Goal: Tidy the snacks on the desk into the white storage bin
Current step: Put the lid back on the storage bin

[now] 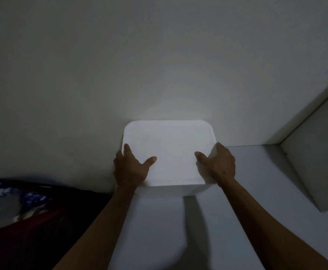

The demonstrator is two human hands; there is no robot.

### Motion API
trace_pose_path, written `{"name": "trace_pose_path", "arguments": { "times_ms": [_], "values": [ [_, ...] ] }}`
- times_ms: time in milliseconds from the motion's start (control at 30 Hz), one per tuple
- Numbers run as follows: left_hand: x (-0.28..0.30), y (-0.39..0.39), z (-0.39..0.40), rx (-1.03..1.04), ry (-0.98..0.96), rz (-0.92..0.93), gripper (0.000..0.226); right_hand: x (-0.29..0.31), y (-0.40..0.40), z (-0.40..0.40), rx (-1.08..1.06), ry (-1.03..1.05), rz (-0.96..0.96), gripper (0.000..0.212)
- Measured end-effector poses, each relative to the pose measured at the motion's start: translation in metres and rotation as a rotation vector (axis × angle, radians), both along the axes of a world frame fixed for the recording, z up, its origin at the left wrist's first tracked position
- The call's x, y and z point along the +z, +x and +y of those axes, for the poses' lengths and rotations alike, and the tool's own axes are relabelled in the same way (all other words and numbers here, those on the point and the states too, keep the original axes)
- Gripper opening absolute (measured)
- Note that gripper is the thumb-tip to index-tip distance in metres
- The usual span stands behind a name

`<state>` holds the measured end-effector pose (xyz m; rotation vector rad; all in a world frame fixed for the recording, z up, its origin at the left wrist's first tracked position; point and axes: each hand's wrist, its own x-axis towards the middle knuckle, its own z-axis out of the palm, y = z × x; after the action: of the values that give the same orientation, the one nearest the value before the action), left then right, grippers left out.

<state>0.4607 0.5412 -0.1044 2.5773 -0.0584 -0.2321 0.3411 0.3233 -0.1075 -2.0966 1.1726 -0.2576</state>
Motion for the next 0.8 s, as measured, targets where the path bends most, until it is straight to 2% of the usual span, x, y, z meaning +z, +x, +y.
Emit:
{"name": "trace_pose_path", "arguments": {
  "times_ms": [267,500,800],
  "values": [
    [-0.009,0.003,0.001,-0.014,0.049,-0.012,0.110,-0.006,0.001,0.001,0.031,-0.063,0.053,0.081],
    [-0.019,-0.011,0.006,-0.032,0.165,-0.083,0.100,-0.016,-0.010,0.012,0.098,-0.139,0.074,0.081],
    [-0.021,-0.010,0.009,-0.069,0.147,-0.069,0.099,-0.014,-0.009,0.009,0.149,-0.122,0.086,0.079]
  ]
}}
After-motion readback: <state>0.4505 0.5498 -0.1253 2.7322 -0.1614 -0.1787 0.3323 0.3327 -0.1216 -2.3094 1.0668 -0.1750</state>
